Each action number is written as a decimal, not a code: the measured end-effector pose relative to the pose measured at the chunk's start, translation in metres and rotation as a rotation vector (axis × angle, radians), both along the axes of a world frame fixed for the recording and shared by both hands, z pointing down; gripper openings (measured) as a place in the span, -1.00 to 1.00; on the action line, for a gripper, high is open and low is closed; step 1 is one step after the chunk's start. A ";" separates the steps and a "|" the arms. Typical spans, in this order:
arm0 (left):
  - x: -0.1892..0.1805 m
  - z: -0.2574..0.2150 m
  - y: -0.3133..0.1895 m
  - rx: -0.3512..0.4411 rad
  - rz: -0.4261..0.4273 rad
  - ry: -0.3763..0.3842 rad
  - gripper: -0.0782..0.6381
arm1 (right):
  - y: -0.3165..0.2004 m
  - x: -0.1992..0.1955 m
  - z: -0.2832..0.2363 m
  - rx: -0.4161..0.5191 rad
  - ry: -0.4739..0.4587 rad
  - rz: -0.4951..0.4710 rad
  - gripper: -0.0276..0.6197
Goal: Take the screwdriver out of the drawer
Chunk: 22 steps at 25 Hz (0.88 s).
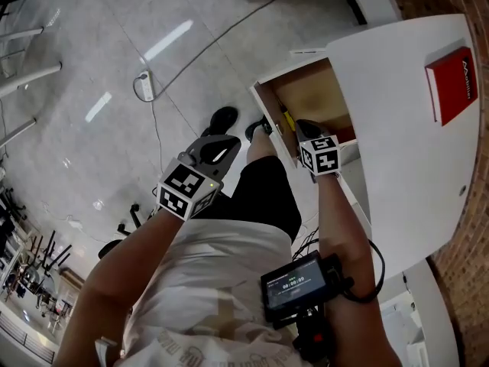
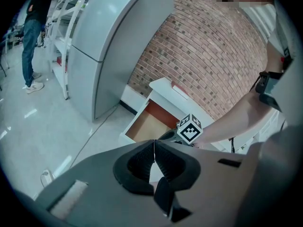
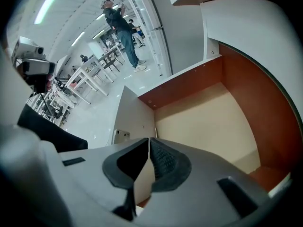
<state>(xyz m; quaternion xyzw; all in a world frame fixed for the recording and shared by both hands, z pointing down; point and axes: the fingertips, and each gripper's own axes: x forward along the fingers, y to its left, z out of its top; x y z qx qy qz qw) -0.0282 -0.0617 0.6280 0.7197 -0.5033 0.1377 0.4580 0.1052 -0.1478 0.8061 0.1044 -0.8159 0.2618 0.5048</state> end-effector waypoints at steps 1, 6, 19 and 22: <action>0.001 0.003 0.001 -0.004 0.001 0.001 -0.76 | -0.001 -0.002 0.002 0.004 -0.005 -0.006 -0.89; 0.002 0.017 0.006 -0.019 -0.011 0.008 -0.76 | -0.003 -0.012 0.015 0.008 -0.018 -0.040 -0.89; 0.003 0.042 0.023 -0.056 -0.063 0.032 -0.76 | 0.010 0.000 0.064 -0.032 0.106 -0.198 -0.71; 0.003 0.048 0.028 -0.067 -0.069 0.033 -0.76 | 0.016 0.006 0.076 -0.049 0.141 -0.251 -0.71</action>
